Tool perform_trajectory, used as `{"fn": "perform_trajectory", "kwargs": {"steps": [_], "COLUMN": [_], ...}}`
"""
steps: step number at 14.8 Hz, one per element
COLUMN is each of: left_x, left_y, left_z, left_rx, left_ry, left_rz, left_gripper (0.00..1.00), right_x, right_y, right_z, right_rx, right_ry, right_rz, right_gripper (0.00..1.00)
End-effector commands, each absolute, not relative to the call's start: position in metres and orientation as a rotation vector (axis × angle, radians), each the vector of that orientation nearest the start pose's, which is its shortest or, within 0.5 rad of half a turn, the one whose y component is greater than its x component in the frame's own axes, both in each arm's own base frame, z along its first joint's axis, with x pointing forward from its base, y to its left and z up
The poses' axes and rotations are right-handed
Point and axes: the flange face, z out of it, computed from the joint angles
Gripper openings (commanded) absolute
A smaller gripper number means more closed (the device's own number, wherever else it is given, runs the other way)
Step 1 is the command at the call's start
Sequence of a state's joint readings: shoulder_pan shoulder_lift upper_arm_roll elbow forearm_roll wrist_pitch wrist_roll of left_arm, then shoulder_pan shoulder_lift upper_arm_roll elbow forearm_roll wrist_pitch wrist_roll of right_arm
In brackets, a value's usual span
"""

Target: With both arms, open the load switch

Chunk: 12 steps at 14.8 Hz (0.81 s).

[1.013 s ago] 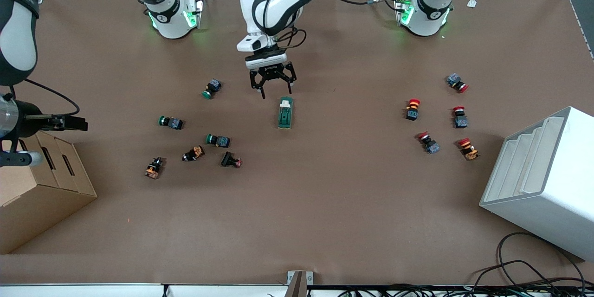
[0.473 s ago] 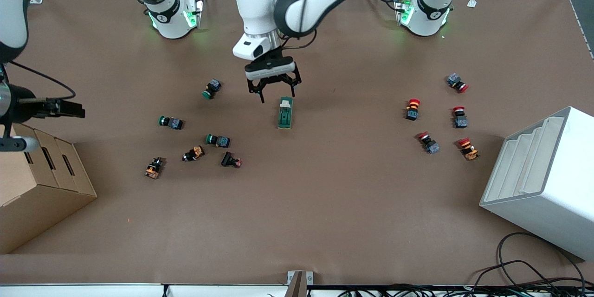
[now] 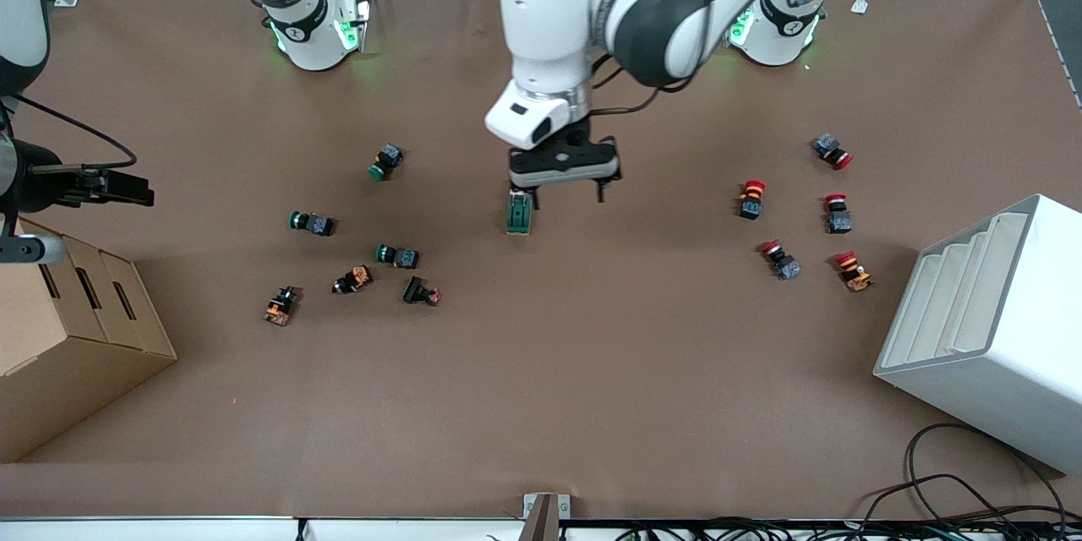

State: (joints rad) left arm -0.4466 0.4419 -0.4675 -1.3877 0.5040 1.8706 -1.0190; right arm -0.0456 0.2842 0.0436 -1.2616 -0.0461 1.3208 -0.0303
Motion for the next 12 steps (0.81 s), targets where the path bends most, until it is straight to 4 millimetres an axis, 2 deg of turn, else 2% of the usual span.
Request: {"fn": "perform_trajectory", "kwargs": {"steps": [1,5,8,10,12], "left_x": [0.516,0.556,0.563,0.576,0.581], "left_y": [-0.441,-0.358,-0.315,-0.275,-0.245], "left_z": [0.529,0.562,0.582,0.596,0.612], "left_rx": [-3.033,-3.078,-3.059,-3.07,-3.093], "left_ry": [0.039,0.109,0.246,0.33,0.44], "left_rz": [-0.34,-0.254,-0.19,-0.186,-0.188], "left_gripper": [0.99,1.0,1.0,1.0,1.0], "right_x": [0.58,0.561,0.551,0.541,0.531], "right_y": [-0.002,0.0,0.0,-0.002,-0.004], "right_z": [0.595,0.604,0.618,0.631,0.645], "right_rx": [-3.154,-3.161,-3.164,-3.165,-3.165], "right_ry": [-0.068,-0.071,-0.07,-0.064,-0.053], "right_rz": [0.295,0.249,0.232,0.22,0.205], "right_gripper": [1.0,1.0,1.0,1.0,1.0]}}
